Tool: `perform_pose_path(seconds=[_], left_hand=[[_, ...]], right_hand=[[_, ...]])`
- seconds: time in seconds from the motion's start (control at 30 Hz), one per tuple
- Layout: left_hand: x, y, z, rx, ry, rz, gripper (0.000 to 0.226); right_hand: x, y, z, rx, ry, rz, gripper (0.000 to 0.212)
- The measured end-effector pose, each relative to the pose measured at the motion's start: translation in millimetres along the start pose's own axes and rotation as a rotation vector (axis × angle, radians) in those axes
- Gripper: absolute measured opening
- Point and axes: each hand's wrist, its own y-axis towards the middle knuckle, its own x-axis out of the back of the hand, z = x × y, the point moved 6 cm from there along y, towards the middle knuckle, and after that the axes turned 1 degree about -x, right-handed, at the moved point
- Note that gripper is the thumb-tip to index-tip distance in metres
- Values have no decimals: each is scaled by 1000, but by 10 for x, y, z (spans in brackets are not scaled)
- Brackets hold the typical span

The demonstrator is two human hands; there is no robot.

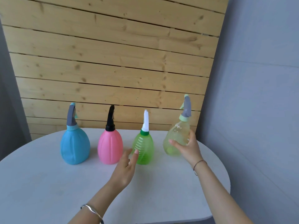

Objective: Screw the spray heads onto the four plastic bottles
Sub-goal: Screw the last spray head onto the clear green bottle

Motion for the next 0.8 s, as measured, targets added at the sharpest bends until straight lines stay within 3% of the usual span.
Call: perform_pose_path(seconds=[0.17, 0.8], left_hand=[[-110, 47, -14, -1, -38, 17, 58], [-119, 69, 1, -31, -60, 15, 55]], right_hand=[[-58, 41, -285, -65, -24, -18, 79], [-218, -12, -425, -45, -60, 26, 81]])
